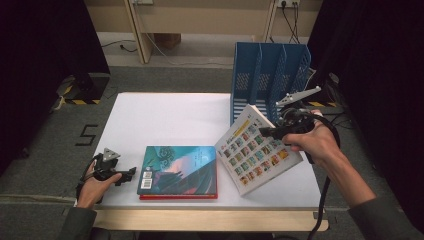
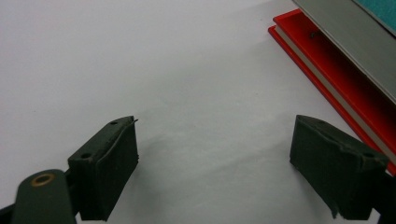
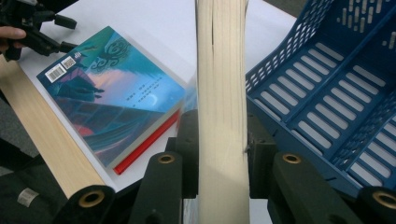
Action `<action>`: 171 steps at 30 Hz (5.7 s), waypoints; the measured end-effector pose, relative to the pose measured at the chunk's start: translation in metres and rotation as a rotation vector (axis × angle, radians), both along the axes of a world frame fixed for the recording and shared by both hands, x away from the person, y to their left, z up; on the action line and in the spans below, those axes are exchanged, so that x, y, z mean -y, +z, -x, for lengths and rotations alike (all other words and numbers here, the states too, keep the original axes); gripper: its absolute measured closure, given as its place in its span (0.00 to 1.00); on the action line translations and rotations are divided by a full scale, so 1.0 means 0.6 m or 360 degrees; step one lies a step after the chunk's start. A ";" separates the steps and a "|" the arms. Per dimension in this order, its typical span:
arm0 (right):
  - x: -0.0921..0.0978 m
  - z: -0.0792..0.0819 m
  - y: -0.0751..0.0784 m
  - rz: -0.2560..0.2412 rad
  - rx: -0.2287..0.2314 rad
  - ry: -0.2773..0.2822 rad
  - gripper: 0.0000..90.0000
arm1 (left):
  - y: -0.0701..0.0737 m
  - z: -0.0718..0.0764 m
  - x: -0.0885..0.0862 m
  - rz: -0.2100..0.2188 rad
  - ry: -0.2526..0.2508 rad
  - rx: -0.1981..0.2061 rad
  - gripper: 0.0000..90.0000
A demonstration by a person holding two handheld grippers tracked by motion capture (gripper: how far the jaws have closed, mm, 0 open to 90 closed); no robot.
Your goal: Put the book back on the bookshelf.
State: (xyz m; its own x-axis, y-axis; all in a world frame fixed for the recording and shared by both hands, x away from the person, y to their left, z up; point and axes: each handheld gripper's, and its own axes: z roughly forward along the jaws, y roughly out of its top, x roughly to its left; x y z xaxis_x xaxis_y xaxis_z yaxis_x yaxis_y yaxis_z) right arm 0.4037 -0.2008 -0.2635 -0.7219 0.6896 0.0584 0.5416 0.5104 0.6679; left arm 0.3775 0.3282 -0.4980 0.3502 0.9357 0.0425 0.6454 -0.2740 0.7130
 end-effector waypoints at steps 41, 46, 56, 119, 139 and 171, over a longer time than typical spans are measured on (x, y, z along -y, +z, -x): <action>-0.042 -0.021 -0.024 0.0110 -0.0288 -0.0182 0.63 | -0.005 0.001 0.001 0.0068 -0.0010 -0.0013 0.16; -0.053 -0.026 -0.022 0.0217 -0.0281 -0.0126 0.69 | -0.005 0.001 0.001 0.0072 -0.0009 -0.0011 0.16; -0.042 -0.023 -0.015 0.0353 -0.0166 0.0010 0.81 | -0.006 0.000 0.000 0.0084 -0.0014 -0.0012 0.16; -0.040 0.009 0.082 0.0295 -0.0029 0.0013 0.81 | -0.008 0.000 -0.001 0.0090 -0.0016 0.0001 0.14; -0.036 -0.038 0.157 0.0294 0.0087 -0.0112 0.81 | -0.009 -0.001 -0.004 0.0092 -0.0027 0.0007 0.13; -0.063 -0.225 0.165 0.0109 0.0132 -0.0549 0.81 | -0.011 0.000 -0.004 0.0107 -0.0028 0.0018 0.12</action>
State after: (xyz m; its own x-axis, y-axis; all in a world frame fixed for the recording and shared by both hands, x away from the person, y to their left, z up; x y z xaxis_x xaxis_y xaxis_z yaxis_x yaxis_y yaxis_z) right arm 0.5389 -0.1628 -0.1645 -0.4464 0.8937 -0.0452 0.6353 0.3521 0.6873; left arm 0.3778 0.3303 -0.5046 0.3662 0.9304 -0.0163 0.6330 -0.2362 0.7373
